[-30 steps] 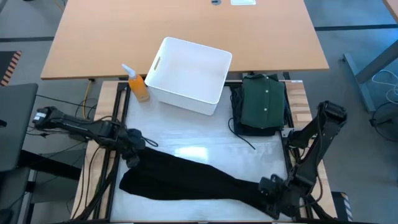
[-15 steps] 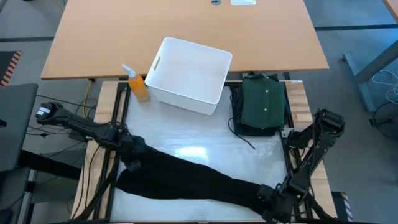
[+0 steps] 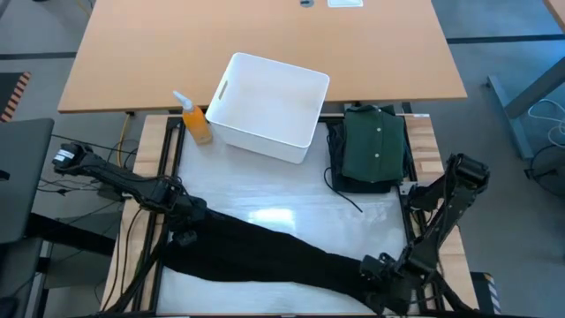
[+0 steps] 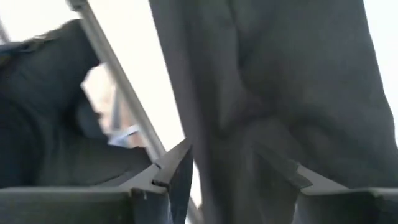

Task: Fold laundry
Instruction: Fold the black shirt

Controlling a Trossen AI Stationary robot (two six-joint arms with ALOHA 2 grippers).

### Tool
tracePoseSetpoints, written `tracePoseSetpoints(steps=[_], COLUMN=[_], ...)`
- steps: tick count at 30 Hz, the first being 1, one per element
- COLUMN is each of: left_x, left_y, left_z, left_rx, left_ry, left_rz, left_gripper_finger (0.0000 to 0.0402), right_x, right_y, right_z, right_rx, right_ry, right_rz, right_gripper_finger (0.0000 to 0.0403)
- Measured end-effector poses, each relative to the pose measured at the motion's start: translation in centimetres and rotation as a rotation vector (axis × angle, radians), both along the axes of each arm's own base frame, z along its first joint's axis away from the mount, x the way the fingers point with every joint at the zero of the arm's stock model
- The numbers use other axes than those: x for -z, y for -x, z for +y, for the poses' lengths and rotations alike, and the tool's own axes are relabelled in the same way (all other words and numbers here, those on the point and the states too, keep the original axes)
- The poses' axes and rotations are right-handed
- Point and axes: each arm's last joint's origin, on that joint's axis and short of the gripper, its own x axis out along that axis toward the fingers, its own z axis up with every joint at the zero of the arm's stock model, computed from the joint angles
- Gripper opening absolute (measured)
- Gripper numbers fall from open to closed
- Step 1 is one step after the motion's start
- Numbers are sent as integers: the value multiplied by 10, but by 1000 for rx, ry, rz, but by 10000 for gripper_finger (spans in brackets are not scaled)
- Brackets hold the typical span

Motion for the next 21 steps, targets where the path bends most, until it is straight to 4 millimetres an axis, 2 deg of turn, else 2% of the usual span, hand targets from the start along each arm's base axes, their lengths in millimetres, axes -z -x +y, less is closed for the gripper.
tracePoseSetpoints(steps=[6,10,16,21], left_x=[-5,-8,-10,-11], left_y=[-3,-5,-6,-13], left_z=[0,4,14,28], left_rx=[50,31,-3,-43], left_ry=[160,194,207,132], left_rz=[-36,-57,-114,-239], left_gripper_finger=[151,148,138,131], right_x=[31,39,35,16], right_y=[-13,-12,3,6], right_z=[0,-5,-26,-52], right_rx=[-98,-120,-114,-41], right_ry=[60,94,262,439], right_rz=[145,268,395,335], right_gripper_finger=[176,176,176,176])
